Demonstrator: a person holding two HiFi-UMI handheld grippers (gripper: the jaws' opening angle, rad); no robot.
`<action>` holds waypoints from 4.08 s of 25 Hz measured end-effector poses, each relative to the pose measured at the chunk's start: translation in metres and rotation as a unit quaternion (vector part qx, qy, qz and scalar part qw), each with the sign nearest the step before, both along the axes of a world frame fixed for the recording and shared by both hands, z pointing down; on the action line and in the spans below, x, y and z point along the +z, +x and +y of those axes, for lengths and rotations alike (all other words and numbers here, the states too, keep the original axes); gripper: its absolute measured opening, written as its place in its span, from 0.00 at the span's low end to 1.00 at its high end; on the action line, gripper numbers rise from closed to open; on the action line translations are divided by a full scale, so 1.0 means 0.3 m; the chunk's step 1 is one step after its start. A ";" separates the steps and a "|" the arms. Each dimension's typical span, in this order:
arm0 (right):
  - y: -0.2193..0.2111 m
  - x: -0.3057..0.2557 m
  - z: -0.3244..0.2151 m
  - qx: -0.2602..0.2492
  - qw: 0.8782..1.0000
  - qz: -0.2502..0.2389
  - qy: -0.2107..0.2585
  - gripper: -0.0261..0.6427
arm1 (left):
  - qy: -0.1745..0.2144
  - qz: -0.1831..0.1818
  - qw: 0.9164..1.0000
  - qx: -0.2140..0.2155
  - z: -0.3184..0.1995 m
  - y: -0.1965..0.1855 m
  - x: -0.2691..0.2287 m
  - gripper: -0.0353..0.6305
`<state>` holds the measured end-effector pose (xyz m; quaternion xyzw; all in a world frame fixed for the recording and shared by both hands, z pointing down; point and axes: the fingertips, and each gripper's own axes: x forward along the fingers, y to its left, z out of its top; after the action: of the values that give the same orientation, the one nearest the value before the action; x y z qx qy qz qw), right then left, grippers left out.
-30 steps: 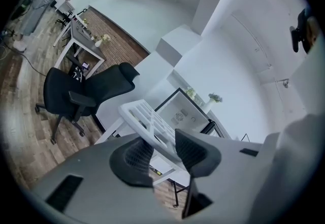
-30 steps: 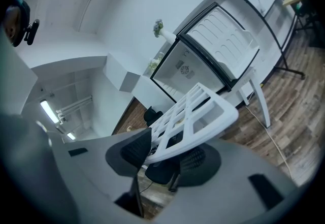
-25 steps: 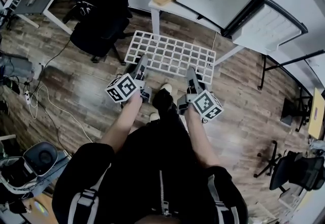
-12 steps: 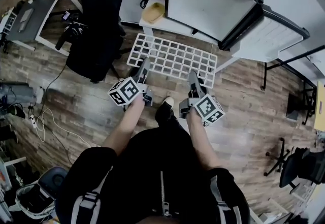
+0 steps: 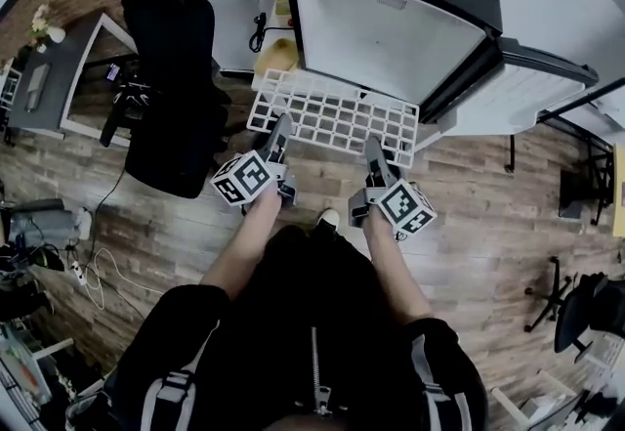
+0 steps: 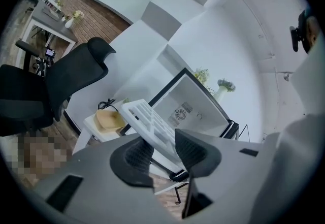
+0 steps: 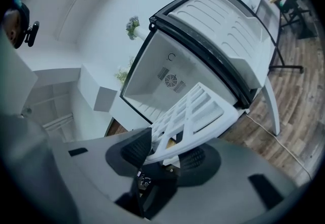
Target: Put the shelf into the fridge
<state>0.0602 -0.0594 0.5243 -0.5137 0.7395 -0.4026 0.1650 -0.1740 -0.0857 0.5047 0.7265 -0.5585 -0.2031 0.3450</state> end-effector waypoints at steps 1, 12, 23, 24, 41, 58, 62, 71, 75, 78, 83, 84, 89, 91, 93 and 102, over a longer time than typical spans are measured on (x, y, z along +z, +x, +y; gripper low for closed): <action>0.007 -0.005 -0.024 0.002 1.000 0.003 0.000 0.28 | -0.001 0.003 1.000 0.002 -0.025 0.007 0.002 0.28; 0.098 0.028 -0.178 0.031 0.999 0.007 -0.008 0.28 | -0.005 0.017 0.999 0.051 -0.247 0.115 0.032 0.28; 0.133 0.040 -0.270 0.039 0.999 0.019 -0.007 0.28 | -0.008 0.021 0.998 0.065 -0.340 0.150 0.058 0.28; 0.134 0.041 -0.278 0.039 0.999 0.018 -0.008 0.28 | -0.010 0.020 0.998 0.065 -0.347 0.151 0.063 0.28; 0.178 0.074 -0.343 0.045 0.999 0.025 -0.018 0.28 | -0.033 0.017 0.996 0.077 -0.426 0.195 0.131 0.28; 0.170 0.086 -0.375 0.044 0.999 0.005 -0.020 0.26 | -0.028 0.017 0.996 0.077 -0.468 0.192 0.132 0.28; 0.170 0.088 -0.380 0.042 0.999 -0.002 -0.022 0.25 | -0.031 0.025 0.996 0.076 -0.467 0.197 0.137 0.28; 0.190 0.076 -0.425 0.047 0.999 0.020 -0.016 0.26 | -0.027 0.024 0.997 0.074 -0.501 0.211 0.125 0.28; 0.211 0.071 -0.456 0.056 0.998 0.021 -0.017 0.27 | -0.028 0.018 0.997 0.073 -0.526 0.218 0.130 0.28; 0.214 0.068 -0.493 0.060 0.998 0.017 -0.016 0.27 | -0.027 0.017 0.997 0.074 -0.560 0.221 0.122 0.28; 0.216 0.075 -0.517 0.065 0.998 0.017 -0.018 0.26 | -0.016 0.024 0.997 0.075 -0.588 0.235 0.113 0.28; 0.216 0.075 -0.519 0.066 0.998 0.017 -0.019 0.26 | -0.014 0.025 0.997 0.073 -0.591 0.235 0.112 0.28; 0.220 0.076 -0.538 0.070 0.997 0.016 -0.018 0.26 | -0.015 0.023 0.997 0.069 -0.607 0.236 0.118 0.27; 0.223 0.078 -0.545 0.071 0.997 0.016 -0.018 0.27 | -0.015 0.022 0.997 0.068 -0.614 0.238 0.120 0.27; 0.225 0.081 -0.551 0.072 0.997 0.016 -0.019 0.27 | -0.015 0.023 0.997 0.069 -0.621 0.240 0.122 0.27; 0.234 0.085 -0.582 0.079 0.997 0.013 -0.021 0.26 | -0.014 0.027 0.997 0.071 -0.655 0.251 0.121 0.27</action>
<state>0.1305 -0.2340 0.5499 -0.5787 0.6902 -0.3971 0.1760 -0.0987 -0.2821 0.5409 0.7540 -0.4983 -0.1900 0.3834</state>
